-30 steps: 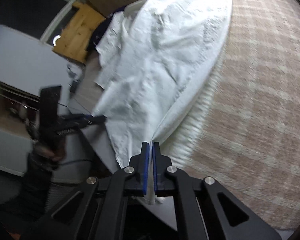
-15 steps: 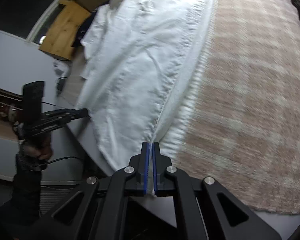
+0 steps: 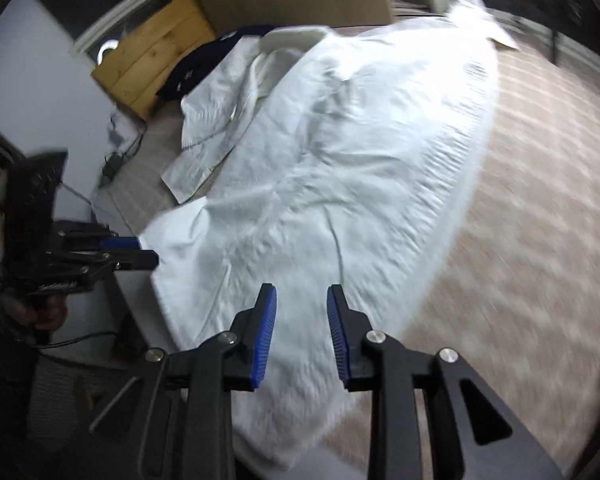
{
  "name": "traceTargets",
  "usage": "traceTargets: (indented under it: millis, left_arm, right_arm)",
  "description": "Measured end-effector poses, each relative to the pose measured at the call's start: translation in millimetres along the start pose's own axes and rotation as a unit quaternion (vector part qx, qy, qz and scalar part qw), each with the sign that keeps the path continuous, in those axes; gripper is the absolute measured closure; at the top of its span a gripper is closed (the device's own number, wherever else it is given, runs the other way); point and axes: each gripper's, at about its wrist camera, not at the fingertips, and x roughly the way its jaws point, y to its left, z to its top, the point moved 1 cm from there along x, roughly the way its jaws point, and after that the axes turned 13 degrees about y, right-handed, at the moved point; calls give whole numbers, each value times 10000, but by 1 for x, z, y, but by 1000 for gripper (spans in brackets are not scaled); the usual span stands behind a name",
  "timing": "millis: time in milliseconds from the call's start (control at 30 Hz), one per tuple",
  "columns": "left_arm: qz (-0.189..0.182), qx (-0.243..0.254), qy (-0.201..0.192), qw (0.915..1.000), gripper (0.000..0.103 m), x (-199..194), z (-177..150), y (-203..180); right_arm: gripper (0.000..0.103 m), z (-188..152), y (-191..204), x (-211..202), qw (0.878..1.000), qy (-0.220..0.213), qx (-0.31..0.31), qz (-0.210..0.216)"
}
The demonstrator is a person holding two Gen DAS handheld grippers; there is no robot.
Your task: Fold clothes
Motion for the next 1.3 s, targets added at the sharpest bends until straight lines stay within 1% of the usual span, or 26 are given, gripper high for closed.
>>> traceTargets:
  millis: [67,167,200,233,333,367,433,467,500,533,600,667,733,767,800,833,867,900,967,1033,1100,1133,1167,1200,1233,1300]
  left_arm:
    - [106,-26,198,9997,83,9,2,0]
    - [258,-183,347,9989,80,2,-7,17]
    - [355,-298,350,9983,75,-5,-11,27]
    - [480,-468,330,9972,73,-14,-14,39]
    - [678,-886,140,9937,73,-43,-12,76]
    - [771,-1008,29,9919,73,-54,-8,89]
    - [857,-1128,-176,9898,71,-68,4,109]
    - [914,-1109,-240,9893,65,-71,16,117]
    - [982,-1071,-292,9890,59,-73,29,126]
    - [1096,-1013,-296,9884,57,-73,39,134]
    - [1099,-768,-198,9908,51,-64,65,150]
    - [1061,-752,-70,9915,50,-49,90,172]
    - [713,-953,41,9929,54,-32,112,205]
    - [493,-974,64,9940,59,-27,120,217]
    - [264,-968,77,9949,75,-22,127,228]
    - [66,-894,76,9959,85,-21,132,234]
    - [-122,-799,70,9967,100,-22,136,237]
    - [-310,-703,65,9970,98,-23,140,241]
    - [-657,-253,-146,9974,98,-43,143,237]
    - [-943,-6,-406,9947,98,-73,143,237]
    - [-1193,94,-817,9894,98,-109,139,249]
    - [-1140,-69,-1001,9884,96,-122,136,263]
    - [-1045,-283,-1166,9873,90,-133,134,279]
    - [-644,-586,-1264,9882,80,-139,132,298]
    - [-144,-917,-1336,9867,76,-143,130,318]
    - [442,-951,-1230,9868,76,-141,130,341]
  right_arm:
    - [77,7,6,24,9985,411,-189,-318]
    - [76,3,7,32,9951,634,-573,-490]
    - [76,5,2,25,9962,621,-507,-342]
    - [76,6,-2,18,9970,607,-441,-194]
    - [75,9,-15,-3,9978,566,-241,250]
    - [73,10,-19,-11,9976,542,-174,387]
    - [66,23,-24,-38,9986,302,-55,437]
    - [62,31,-23,-51,9991,177,-43,373]
    - [61,39,-19,-62,9996,58,-57,270]
    - [60,49,-12,-75,9998,-112,-101,101]
    - [55,69,2,-101,9985,-450,-190,-239]
    - [44,84,9,-124,9949,-763,-276,-604]
    - [44,99,21,-132,9883,-1013,-213,-1125]
    - [44,103,26,-136,9855,-1078,-173,-1297]
    - [44,109,32,-134,9838,-1115,-112,-1403]
    - [44,115,38,-129,9819,-1157,18,-1497]
    - [44,115,41,-128,9813,-1177,148,-1518]
    - [44,120,48,-116,9814,-1171,335,-1487]
    - [44,125,52,-100,9820,-1023,543,-1491]
    - [44,135,61,-75,9809,-821,753,-1595]
    - [44,147,72,-54,9809,-705,834,-1612]
    - [44,153,77,-43,9817,-654,871,-1565]
    - [44,160,79,-33,9836,-604,920,-1428]
    - [44,169,82,-22,9845,-542,965,-1358]
    - [44,179,84,-11,9853,-481,1006,-1294]
    - [44,198,88,10,9865,-334,986,-1264]
